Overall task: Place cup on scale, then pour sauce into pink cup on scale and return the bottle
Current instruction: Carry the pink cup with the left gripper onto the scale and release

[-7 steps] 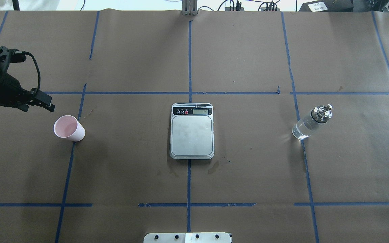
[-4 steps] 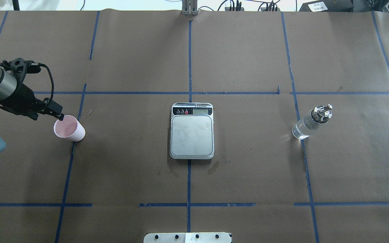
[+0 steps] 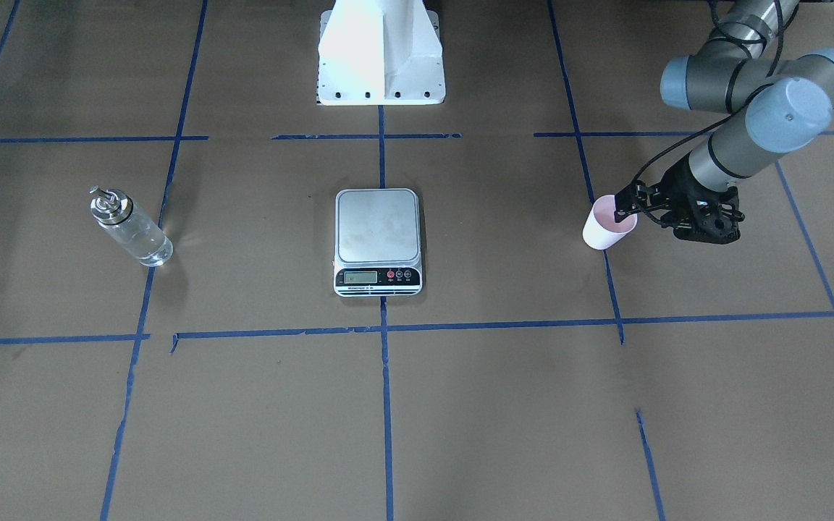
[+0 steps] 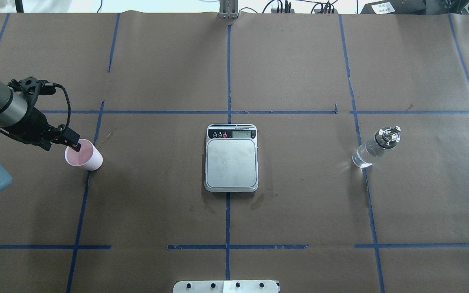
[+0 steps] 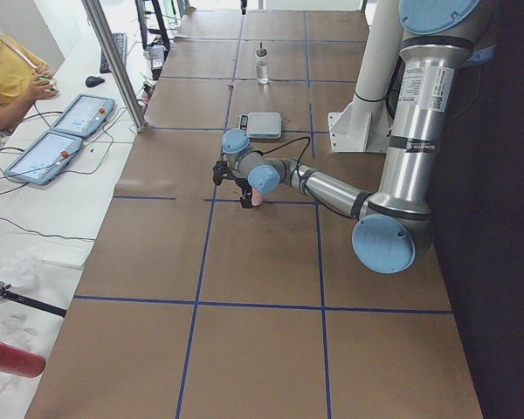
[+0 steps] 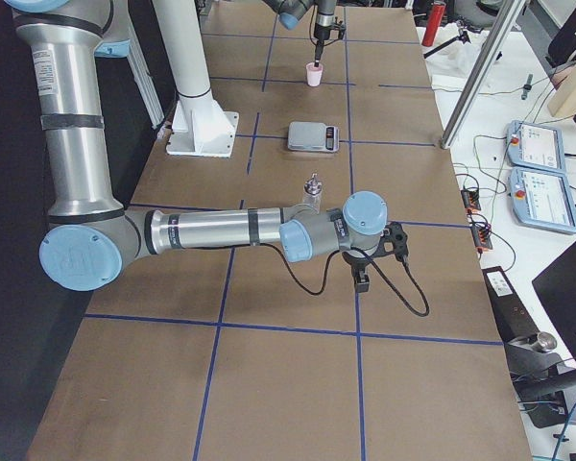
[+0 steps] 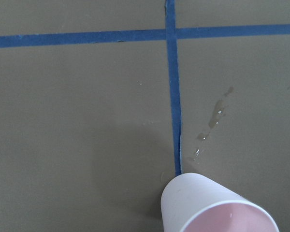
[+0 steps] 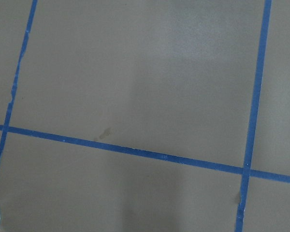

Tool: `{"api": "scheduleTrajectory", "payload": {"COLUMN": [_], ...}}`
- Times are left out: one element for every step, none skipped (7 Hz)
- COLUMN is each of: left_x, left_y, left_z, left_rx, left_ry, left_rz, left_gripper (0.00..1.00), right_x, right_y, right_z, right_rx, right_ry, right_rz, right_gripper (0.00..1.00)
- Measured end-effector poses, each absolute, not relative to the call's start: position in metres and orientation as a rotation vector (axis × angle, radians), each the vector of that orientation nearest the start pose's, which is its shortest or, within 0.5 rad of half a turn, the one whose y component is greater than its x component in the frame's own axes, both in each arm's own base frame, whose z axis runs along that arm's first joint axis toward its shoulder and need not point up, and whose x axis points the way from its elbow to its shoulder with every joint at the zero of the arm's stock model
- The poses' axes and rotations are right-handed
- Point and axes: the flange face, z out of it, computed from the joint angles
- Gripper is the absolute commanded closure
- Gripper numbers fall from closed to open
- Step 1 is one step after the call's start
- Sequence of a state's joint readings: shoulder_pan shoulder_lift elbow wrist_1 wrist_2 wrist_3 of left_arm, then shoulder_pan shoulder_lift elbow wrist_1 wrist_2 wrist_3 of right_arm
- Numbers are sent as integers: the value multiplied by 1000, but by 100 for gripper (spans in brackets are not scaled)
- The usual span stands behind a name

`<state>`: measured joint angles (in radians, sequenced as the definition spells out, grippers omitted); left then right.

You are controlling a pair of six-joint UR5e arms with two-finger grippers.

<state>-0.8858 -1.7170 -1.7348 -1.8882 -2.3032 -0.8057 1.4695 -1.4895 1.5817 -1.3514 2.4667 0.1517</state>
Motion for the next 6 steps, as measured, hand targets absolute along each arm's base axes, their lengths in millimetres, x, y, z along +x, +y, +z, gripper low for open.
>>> {"api": "scheduleTrajectory", "payload": {"left_x": [308,311,313,313,310,306], "left_y": [-474,-473,-473,-473,-478,-492], "left_z": [462,459,458,457,450,426], "left_rx": [-41,-41,-43,-43,-39,-31], "left_ry": [926,929,929,929,931,937], "left_rz": [125,130,130,128,108,56], "left_gripper": [100,100,100,100,100,100], "right_x": [1,1,1,1,0,0], "right_y": [-542,-542,-544,-545,-545,-546], "right_z": [578,577,575,574,573,571], "right_rx": [177,179,183,185,187,190], "right_ry": [-918,-918,-918,-918,-918,-919], "right_rz": [-93,-94,-96,-97,-98,-99], "right_gripper": [0,0,0,0,0,0]}}
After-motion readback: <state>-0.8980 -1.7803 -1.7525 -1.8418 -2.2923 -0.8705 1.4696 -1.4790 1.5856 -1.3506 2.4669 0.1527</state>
